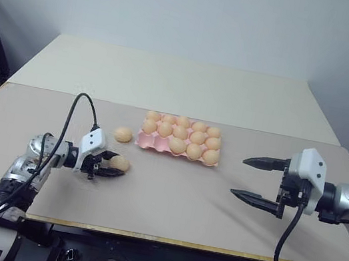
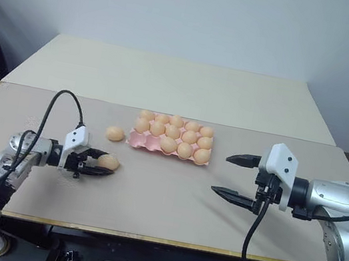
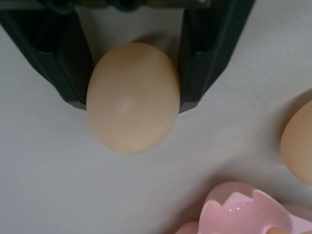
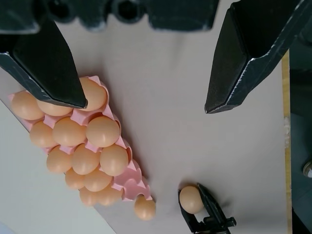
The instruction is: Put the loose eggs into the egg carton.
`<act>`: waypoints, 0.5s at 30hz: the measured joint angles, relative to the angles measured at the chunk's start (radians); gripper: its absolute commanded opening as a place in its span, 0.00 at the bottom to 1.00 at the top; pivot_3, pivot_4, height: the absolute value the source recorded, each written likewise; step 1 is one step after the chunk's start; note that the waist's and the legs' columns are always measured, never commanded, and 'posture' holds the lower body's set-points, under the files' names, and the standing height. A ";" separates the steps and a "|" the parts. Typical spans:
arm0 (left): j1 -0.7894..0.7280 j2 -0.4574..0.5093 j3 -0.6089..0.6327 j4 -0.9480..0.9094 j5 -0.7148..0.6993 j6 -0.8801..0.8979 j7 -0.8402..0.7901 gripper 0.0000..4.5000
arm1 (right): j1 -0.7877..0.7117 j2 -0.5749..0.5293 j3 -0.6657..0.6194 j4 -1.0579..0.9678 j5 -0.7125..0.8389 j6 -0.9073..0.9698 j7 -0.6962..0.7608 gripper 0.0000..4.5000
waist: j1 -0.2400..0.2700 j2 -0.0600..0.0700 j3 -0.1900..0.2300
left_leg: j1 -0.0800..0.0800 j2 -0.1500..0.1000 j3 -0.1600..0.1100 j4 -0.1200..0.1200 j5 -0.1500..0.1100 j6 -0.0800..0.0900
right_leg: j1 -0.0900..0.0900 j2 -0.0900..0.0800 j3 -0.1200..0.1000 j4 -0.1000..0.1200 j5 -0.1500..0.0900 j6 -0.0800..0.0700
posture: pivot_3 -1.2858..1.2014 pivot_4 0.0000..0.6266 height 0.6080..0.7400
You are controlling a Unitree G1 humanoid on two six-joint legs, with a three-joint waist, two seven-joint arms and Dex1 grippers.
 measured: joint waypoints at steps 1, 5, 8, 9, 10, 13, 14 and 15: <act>-0.005 -0.001 0.000 0.001 0.000 -0.002 -0.001 0.35 | 0.000 0.000 0.000 0.000 0.000 0.000 -0.001 1.00 | 0.000 0.000 0.000 | 0.000 0.000 0.000 0.000 0.000 0.000 | 0.000 0.000 0.000 0.000 0.000 0.000 | 0.52 0.24 1.00; -0.007 -0.001 0.004 0.001 -0.006 -0.010 -0.020 0.33 | 0.000 0.003 0.000 0.000 0.001 0.000 -0.003 1.00 | -0.001 0.000 0.000 | 0.000 0.000 0.000 0.000 0.000 0.000 | 0.000 0.000 0.000 0.000 0.000 0.000 | 0.52 0.24 1.00; -0.008 -0.001 0.030 -0.018 -0.047 0.015 -0.048 0.33 | -0.002 0.024 0.005 0.000 0.014 0.000 -0.004 1.00 | -0.001 0.000 0.000 | 0.000 0.000 0.000 0.000 0.000 0.000 | 0.000 0.000 0.000 0.001 0.000 0.000 | 0.52 0.24 1.00; -0.013 -0.001 0.039 -0.029 -0.063 0.029 -0.053 0.33 | -0.004 0.028 0.011 0.000 0.023 0.000 -0.004 1.00 | -0.001 0.000 0.000 | 0.000 0.000 0.000 0.000 0.000 0.000 | 0.000 0.000 0.000 0.001 0.000 0.000 | 0.52 0.24 1.00; -0.023 -0.004 0.046 -0.037 -0.079 0.040 -0.054 0.33 | -0.007 0.035 0.015 0.000 0.028 0.000 -0.005 1.00 | -0.001 0.000 0.000 | 0.000 0.000 -0.001 0.000 0.000 0.000 | 0.000 0.000 0.000 0.001 0.000 0.000 | 0.52 0.24 1.00; -0.075 -0.032 0.072 -0.065 -0.111 0.070 -0.045 0.33 | -0.029 0.059 0.027 0.000 0.039 0.000 -0.024 1.00 | 0.003 0.000 0.000 | 0.000 0.000 -0.001 0.001 0.000 0.000 | 0.001 0.000 -0.001 0.001 0.000 0.000 | 0.52 0.24 1.00; -0.101 -0.050 0.075 -0.069 -0.118 0.076 -0.036 0.33 | -0.044 0.066 0.027 0.000 0.041 0.002 -0.034 1.00 | 0.004 0.000 0.000 | 0.000 0.000 -0.001 0.001 0.000 0.000 | 0.001 0.000 -0.001 0.001 0.000 0.000 | 0.52 0.24 1.00; -0.118 -0.065 0.075 -0.073 -0.121 0.076 -0.030 0.33 | -0.053 0.067 0.027 0.000 0.042 0.004 -0.041 1.00 | 0.004 0.000 0.000 | 0.000 0.000 -0.001 0.001 0.000 0.000 | 0.001 0.000 -0.001 0.001 0.000 0.000 | 0.52 0.24 1.00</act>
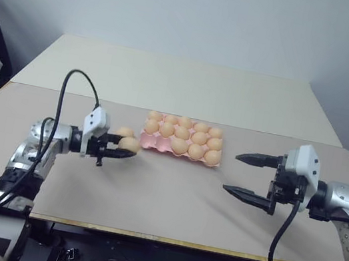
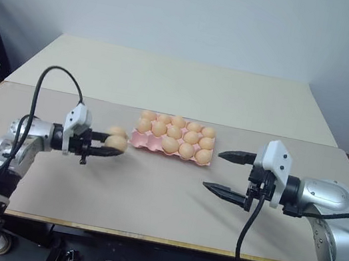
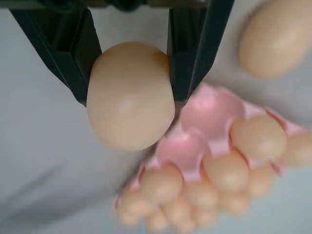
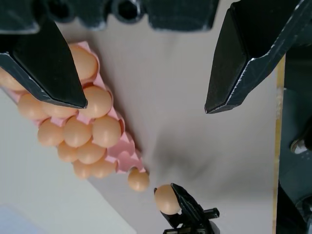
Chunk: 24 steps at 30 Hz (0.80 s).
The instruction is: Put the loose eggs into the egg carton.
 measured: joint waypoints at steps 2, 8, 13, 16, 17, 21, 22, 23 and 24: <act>-0.037 -0.040 -0.002 0.016 0.007 -0.003 0.029 0.33 | -0.013 0.005 -0.001 0.002 0.004 0.015 -0.021 1.00 | 0.000 0.000 0.000 | 0.000 0.000 0.000 0.000 0.000 0.000 | 0.000 0.000 0.000 0.000 0.000 0.000 | 0.52 0.24 1.00; -0.164 -0.153 -0.048 0.188 0.101 -0.045 0.141 0.33 | -0.016 0.014 0.000 -0.001 0.015 0.024 -0.052 1.00 | -0.002 0.000 0.000 | -0.001 -0.001 -0.001 0.000 0.000 0.000 | 0.000 0.000 0.000 0.000 0.000 0.000 | 0.52 0.24 1.00; -0.224 -0.207 -0.079 0.290 0.163 -0.090 0.181 0.70 | -0.007 0.013 -0.002 -0.011 0.018 0.030 -0.074 1.00 | -0.006 0.000 0.000 | -0.002 -0.001 -0.001 0.000 0.000 0.000 | -0.001 0.000 0.000 0.000 0.000 0.000 | 0.52 0.24 1.00; -0.233 -0.219 -0.083 0.324 0.178 -0.097 0.182 0.92 | 0.004 0.013 -0.003 -0.029 0.021 0.036 -0.081 1.00 | -0.007 0.000 0.000 | -0.002 -0.001 -0.001 0.000 0.000 0.000 | -0.001 0.000 0.000 0.000 0.000 0.000 | 0.52 0.24 1.00; -0.233 -0.219 -0.083 0.327 0.181 -0.097 0.181 0.99 | 0.008 0.012 -0.004 -0.033 0.025 0.038 -0.086 1.00 | -0.007 0.000 0.000 | -0.002 -0.001 -0.001 0.000 0.000 0.000 | -0.001 0.000 0.000 0.000 0.000 0.000 | 0.52 0.24 1.00; -0.230 -0.203 -0.076 0.316 0.177 -0.096 0.167 1.00 | 0.015 0.011 -0.007 -0.049 0.037 0.042 -0.097 1.00 | -0.006 0.000 0.000 | -0.002 -0.001 -0.001 0.000 0.000 0.000 | -0.001 0.000 0.000 0.000 0.000 0.000 | 0.52 0.24 1.00; -0.221 -0.190 -0.067 0.293 0.168 -0.093 0.163 1.00 | 0.017 0.011 -0.009 -0.053 0.037 0.042 -0.099 1.00 | -0.007 0.000 0.000 | -0.002 0.000 -0.001 0.000 0.000 0.000 | -0.001 0.000 0.000 0.000 0.000 0.000 | 0.52 0.24 1.00; -0.210 -0.174 -0.053 0.265 0.157 -0.089 0.159 1.00 | 0.020 0.010 -0.010 -0.054 0.037 0.042 -0.101 1.00 | -0.009 0.000 0.000 | -0.002 0.000 -0.001 0.000 0.000 0.000 | -0.001 0.000 0.000 0.000 0.000 0.000 | 0.52 0.24 1.00; -0.204 -0.159 -0.036 0.241 0.150 -0.083 0.157 1.00 | 0.021 0.010 -0.010 -0.055 0.037 0.043 -0.102 1.00 | -0.009 0.000 0.000 | -0.002 0.000 -0.001 0.000 0.000 0.000 | -0.002 0.000 0.000 0.000 0.000 0.000 | 0.52 0.24 1.00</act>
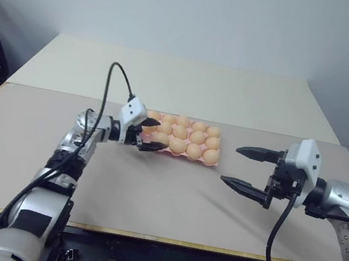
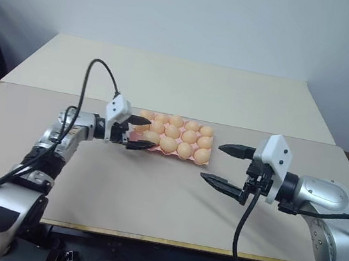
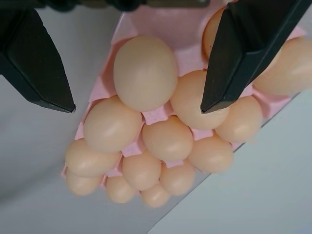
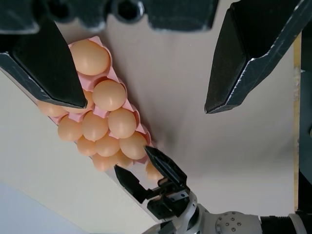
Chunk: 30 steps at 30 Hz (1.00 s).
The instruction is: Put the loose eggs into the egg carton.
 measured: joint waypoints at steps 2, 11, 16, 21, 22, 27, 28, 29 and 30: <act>0.034 0.033 0.040 -0.086 -0.042 0.036 -0.010 1.00 | 0.000 0.000 0.000 -0.001 0.000 0.000 0.000 1.00 | -0.001 0.000 0.000 | 0.000 0.000 0.000 0.000 0.000 0.000 | 0.000 0.000 0.000 0.000 0.000 0.000 | 0.52 0.24 1.00; 0.397 0.342 0.291 -0.475 -0.270 0.232 -0.117 1.00 | 0.004 -0.012 -0.003 0.029 0.000 -0.004 0.036 1.00 | -0.006 0.000 0.000 | 0.001 0.001 0.000 0.000 0.000 0.000 | 0.000 0.000 0.000 0.001 0.000 0.000 | 0.52 0.24 1.00; 0.633 0.446 0.455 -0.612 -0.357 0.302 -0.153 1.00 | 0.012 -0.023 -0.005 0.046 0.000 -0.017 0.072 1.00 | 0.005 0.000 0.000 | 0.002 0.001 0.001 0.000 0.000 0.000 | 0.001 -0.001 -0.001 0.000 0.000 0.000 | 0.52 0.24 1.00; 0.791 0.456 0.562 -0.719 -0.397 0.344 -0.129 1.00 | 0.010 -0.025 -0.003 0.063 -0.001 -0.025 0.091 1.00 | 0.005 0.000 0.000 | 0.002 0.001 0.001 0.000 0.000 0.000 | 0.001 0.000 -0.001 0.000 0.000 0.000 | 0.52 0.24 1.00; 0.810 0.456 0.578 -0.734 -0.402 0.345 -0.117 1.00 | 0.010 -0.026 -0.003 0.065 -0.001 -0.026 0.095 1.00 | 0.005 0.000 0.000 | 0.002 0.002 0.001 0.000 0.000 0.000 | 0.000 0.000 -0.001 0.000 0.000 0.000 | 0.52 0.24 1.00; 0.877 0.438 0.628 -0.784 -0.423 0.351 -0.068 1.00 | 0.011 -0.033 -0.003 0.072 -0.003 -0.029 0.107 1.00 | 0.004 0.000 0.000 | 0.002 0.001 0.002 -0.001 0.000 0.000 | 0.000 0.000 0.000 0.000 0.000 0.000 | 0.52 0.24 1.00; 0.888 0.432 0.628 -0.790 -0.426 0.355 -0.060 1.00 | 0.011 -0.035 -0.003 0.072 -0.003 -0.029 0.109 1.00 | 0.003 0.000 0.000 | 0.002 0.002 0.002 -0.001 0.000 0.000 | 0.000 0.000 0.000 0.000 0.000 0.000 | 0.52 0.24 1.00; 0.897 0.426 0.628 -0.796 -0.428 0.361 -0.049 1.00 | 0.011 -0.035 -0.003 0.072 -0.003 -0.029 0.110 1.00 | 0.003 0.000 0.000 | 0.002 0.002 0.001 -0.001 0.000 0.000 | 0.000 0.000 0.000 0.000 0.000 0.000 | 0.52 0.24 1.00; 0.902 0.422 0.628 -0.802 -0.430 0.363 -0.043 1.00 | 0.012 -0.035 -0.003 0.072 -0.003 -0.029 0.110 1.00 | 0.003 0.000 0.000 | 0.002 0.001 0.002 -0.001 0.000 0.000 | 0.000 0.000 0.000 0.000 0.000 0.000 | 0.52 0.24 1.00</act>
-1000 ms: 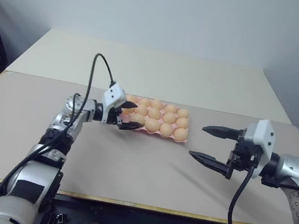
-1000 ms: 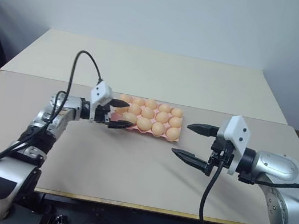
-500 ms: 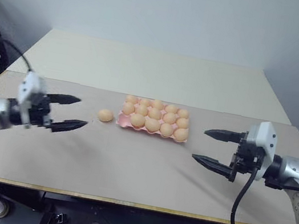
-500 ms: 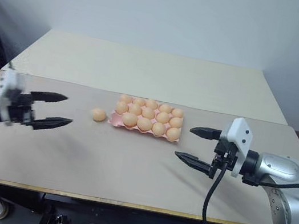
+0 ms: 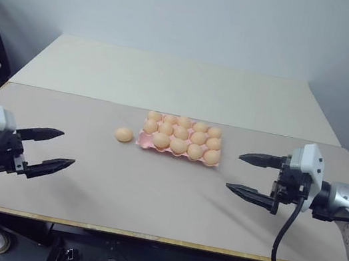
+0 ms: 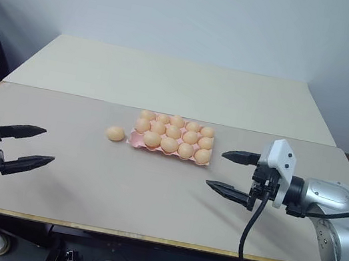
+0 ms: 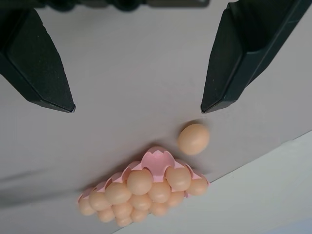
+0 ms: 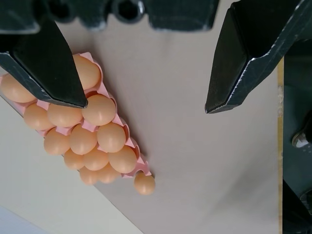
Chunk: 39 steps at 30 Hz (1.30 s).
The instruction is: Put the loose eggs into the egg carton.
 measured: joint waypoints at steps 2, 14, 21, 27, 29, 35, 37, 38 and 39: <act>0.004 -0.007 0.000 -0.005 -0.006 0.001 0.014 1.00 | 0.000 0.000 0.000 0.000 0.000 0.000 -0.001 1.00 | 0.000 0.000 0.000 | 0.000 0.000 0.000 0.000 0.000 0.000 | 0.000 0.000 0.000 0.000 0.000 0.000 | 0.52 0.24 1.00; -0.391 -0.131 -0.280 0.328 0.160 -0.106 0.157 1.00 | -0.032 0.018 0.021 0.013 -0.018 -0.022 -0.010 1.00 | 0.012 0.000 0.000 | 0.002 -0.001 0.000 0.000 0.000 0.000 | 0.002 0.000 0.000 -0.001 0.000 0.000 | 0.52 0.24 1.00; -0.729 -0.251 -0.474 0.831 0.353 -0.362 0.145 1.00 | -0.019 0.020 0.011 -0.004 -0.018 -0.026 -0.024 1.00 | 0.011 0.000 0.000 | -0.002 -0.001 -0.001 0.000 0.000 0.000 | 0.000 0.000 0.000 -0.002 0.000 0.000 | 0.52 0.24 1.00; -0.902 -0.308 -0.524 1.178 0.462 -0.517 0.158 1.00 | 0.030 0.019 -0.010 -0.047 -0.015 -0.026 -0.046 1.00 | 0.006 0.000 0.000 | -0.003 -0.002 -0.001 0.001 0.000 0.000 | 0.000 0.000 -0.001 -0.001 0.000 0.000 | 0.52 0.24 1.00; -0.937 -0.325 -0.536 1.254 0.489 -0.555 0.157 1.00 | 0.040 0.017 -0.031 -0.066 -0.010 -0.025 -0.059 1.00 | 0.005 0.000 0.000 | -0.003 -0.002 -0.001 0.001 0.000 0.000 | 0.000 0.000 -0.001 -0.001 0.000 0.000 | 0.52 0.24 1.00; -0.996 -0.369 -0.557 1.384 0.554 -0.597 0.186 0.91 | 0.050 0.012 -0.042 -0.092 0.003 -0.019 -0.081 1.00 | 0.003 0.000 0.000 | -0.003 -0.002 -0.002 0.001 0.000 0.000 | 0.000 0.000 -0.001 0.000 0.001 0.000 | 0.52 0.24 1.00; -1.008 -0.380 -0.558 1.415 0.571 -0.604 0.214 0.79 | 0.050 0.010 -0.042 -0.099 0.004 -0.017 -0.082 1.00 | 0.001 0.000 0.000 | -0.003 -0.002 -0.002 0.001 0.000 0.000 | 0.000 0.000 -0.001 0.000 0.001 0.000 | 0.52 0.24 1.00; -1.011 -0.385 -0.557 1.421 0.576 -0.609 0.226 0.72 | 0.050 0.009 -0.042 -0.100 0.004 -0.017 -0.082 1.00 | 0.002 0.000 0.000 | -0.003 -0.002 -0.002 0.001 0.000 0.000 | 0.000 0.000 -0.001 0.000 0.001 0.000 | 0.52 0.24 1.00; -1.016 -0.388 -0.557 1.425 0.583 -0.611 0.236 0.65 | 0.050 0.007 -0.042 -0.101 0.004 -0.017 -0.083 1.00 | 0.002 0.000 0.000 | -0.003 -0.002 -0.002 0.002 0.000 0.000 | 0.000 0.000 -0.001 0.000 0.001 0.000 | 0.52 0.24 1.00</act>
